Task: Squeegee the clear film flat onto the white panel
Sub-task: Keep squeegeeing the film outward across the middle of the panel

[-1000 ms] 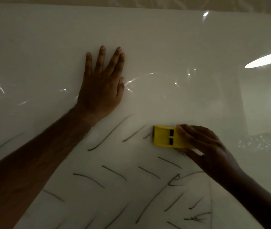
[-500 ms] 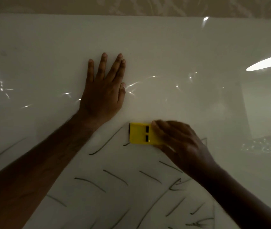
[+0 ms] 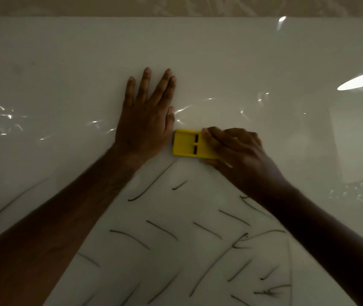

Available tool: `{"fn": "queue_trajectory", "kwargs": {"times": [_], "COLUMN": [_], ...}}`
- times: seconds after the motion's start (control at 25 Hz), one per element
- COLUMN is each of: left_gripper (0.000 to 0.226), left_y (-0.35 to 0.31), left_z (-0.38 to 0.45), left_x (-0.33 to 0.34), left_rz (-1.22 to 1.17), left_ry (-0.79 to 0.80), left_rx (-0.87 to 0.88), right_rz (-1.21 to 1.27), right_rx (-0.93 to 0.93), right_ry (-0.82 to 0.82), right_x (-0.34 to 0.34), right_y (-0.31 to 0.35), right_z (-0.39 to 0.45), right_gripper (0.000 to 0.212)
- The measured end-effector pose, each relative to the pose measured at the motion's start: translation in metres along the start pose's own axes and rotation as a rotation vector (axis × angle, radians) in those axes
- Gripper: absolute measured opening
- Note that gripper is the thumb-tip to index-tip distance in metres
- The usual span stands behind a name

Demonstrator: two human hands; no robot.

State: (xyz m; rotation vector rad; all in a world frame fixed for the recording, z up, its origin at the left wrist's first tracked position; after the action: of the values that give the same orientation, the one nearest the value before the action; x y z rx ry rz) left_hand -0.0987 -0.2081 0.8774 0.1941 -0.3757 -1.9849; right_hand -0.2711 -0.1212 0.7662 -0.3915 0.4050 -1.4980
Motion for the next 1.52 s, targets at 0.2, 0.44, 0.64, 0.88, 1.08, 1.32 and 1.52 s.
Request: {"fn": "queue_trajectory", "kwargs": {"times": [0.2,0.44,0.64,0.88,1.08,1.32,1.52], "left_gripper": [0.061,0.06,0.061,0.061,0.061,0.062,0.062], "left_y": [0.009,0.043,0.065,0.099,0.112,0.114,0.124], "left_z": [0.0,-0.017,-0.037,-0.066,-0.078,-0.078,-0.081], "left_x": [-0.005,-0.012,-0.02,-0.032,-0.038,-0.038,-0.039], "left_rz": [-0.036,-0.047,-0.041,-0.034,-0.03,-0.016,-0.016], "left_ry": [0.032,0.081,0.106,0.115,0.135,0.162,0.177], "left_rx": [0.055,0.087,-0.005,-0.06,-0.088,-0.069,-0.018], "right_rz": [0.073,0.015,0.06,0.076,0.063,0.145,0.133], "right_rx": [-0.131,-0.043,0.062,-0.101,0.084,0.171,-0.012], "right_ry": [0.062,0.092,0.043,0.08,0.077,0.046,0.092], "right_x": [-0.003,-0.014,0.002,0.002,-0.01,0.021,0.012], "right_y": [0.044,-0.008,0.005,0.059,0.019,0.076,0.097], "right_z": [-0.044,-0.058,0.011,-0.038,-0.037,0.026,-0.028], "right_gripper": [0.053,0.053,0.061,0.054,0.058,0.064,0.059]}}
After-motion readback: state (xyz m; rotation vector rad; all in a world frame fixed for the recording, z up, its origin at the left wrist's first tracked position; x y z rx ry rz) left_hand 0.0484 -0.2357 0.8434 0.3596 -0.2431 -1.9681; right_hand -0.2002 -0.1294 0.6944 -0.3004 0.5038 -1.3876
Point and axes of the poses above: each hand's wrist, its own z-axis towards the middle knuckle, its own x-axis out of the palm, y = z × x, the point moved 7 cm from there along z, towards the middle knuckle, and after that the axes turned 6 degrees about -x, right-handed, at the moved point
